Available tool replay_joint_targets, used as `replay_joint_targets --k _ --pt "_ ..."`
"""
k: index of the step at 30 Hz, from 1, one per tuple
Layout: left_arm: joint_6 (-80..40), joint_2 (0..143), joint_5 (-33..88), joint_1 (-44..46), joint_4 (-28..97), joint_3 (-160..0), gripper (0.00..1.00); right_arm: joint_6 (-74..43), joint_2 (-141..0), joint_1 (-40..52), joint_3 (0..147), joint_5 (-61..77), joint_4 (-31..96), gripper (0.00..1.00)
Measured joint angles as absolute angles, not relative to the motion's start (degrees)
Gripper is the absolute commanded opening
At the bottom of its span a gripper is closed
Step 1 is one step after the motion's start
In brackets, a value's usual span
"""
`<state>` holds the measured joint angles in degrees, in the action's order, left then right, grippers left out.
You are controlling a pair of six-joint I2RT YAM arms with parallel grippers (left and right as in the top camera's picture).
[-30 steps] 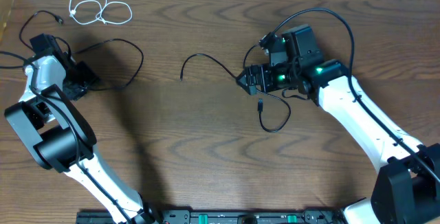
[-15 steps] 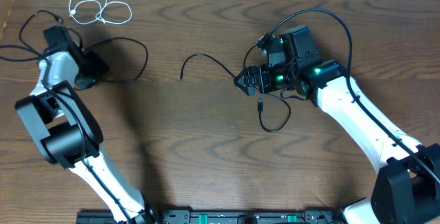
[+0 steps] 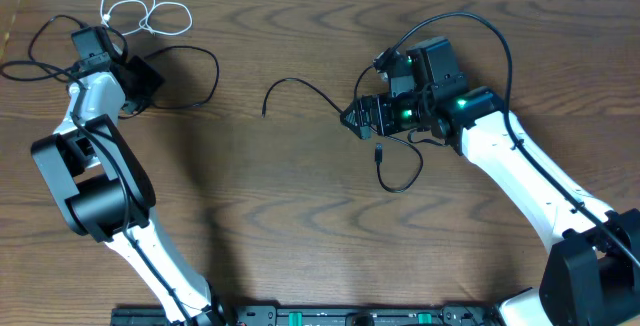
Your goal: Untangle cables
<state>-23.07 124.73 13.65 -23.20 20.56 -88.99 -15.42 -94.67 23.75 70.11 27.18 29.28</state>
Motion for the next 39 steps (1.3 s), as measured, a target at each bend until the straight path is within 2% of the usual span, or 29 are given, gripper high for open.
replay_joint_targets --k 1,4,5,7,8,15,17,21,24,25,29,33,39 --pt "-23.27 124.73 13.65 -23.20 20.58 -88.99 0.49 -15.42 -94.67 23.77 70.11 27.18 29.28 0.99" --pt "-23.81 124.73 13.67 -23.24 20.80 -88.99 0.78 -15.42 -94.67 23.75 70.11 27.18 29.28 0.99" --pt "-23.90 124.66 13.72 -23.24 21.04 -88.99 0.84 -15.42 -94.67 23.75 70.11 27.14 29.28 0.99" --pt "-24.08 124.14 14.70 -23.33 21.61 -88.92 0.94 -15.44 -94.67 23.75 70.11 26.70 29.30 0.99" --pt "-24.45 123.39 15.73 -23.42 22.06 -88.79 0.95 -15.46 -94.67 23.77 70.11 26.20 29.32 0.99" --pt "-24.21 110.67 26.74 -22.50 26.70 -88.58 0.95 -17.23 -94.67 23.75 70.11 23.27 29.95 0.99" --pt "-24.23 107.37 29.26 -21.04 30.15 -88.73 0.92 -17.58 -94.67 23.75 70.11 23.05 30.17 0.99" --pt "-24.25 104.42 32.38 -14.13 39.18 -88.97 0.92 -18.57 -94.67 23.64 70.11 22.35 31.07 0.99" --pt "-23.46 105.86 33.26 -6.28 41.12 -88.95 0.91 -20.91 -94.67 22.57 70.11 20.03 34.22 1.00" --pt "-22.96 106.43 33.17 -4.10 41.12 -88.95 0.88 -21.85 -94.67 21.78 70.11 19.18 35.55 0.99" --pt "-21.56 108.90 29.06 6.81 39.68 -88.95 0.88 -24.88 -94.67 15.49 70.11 17.12 41.06 0.99" --pt "-20.84 111.46 22.00 16.47 35.77 -88.88 0.79 -26.11 -94.78 6.09 70.11 16.01 44.56 0.99" --pt "-21.43 115.92 17.74 23.05 27.94 -88.82 0.66 -26.65 -94.78 -2.83 70.11 15.53 50.06 0.99"
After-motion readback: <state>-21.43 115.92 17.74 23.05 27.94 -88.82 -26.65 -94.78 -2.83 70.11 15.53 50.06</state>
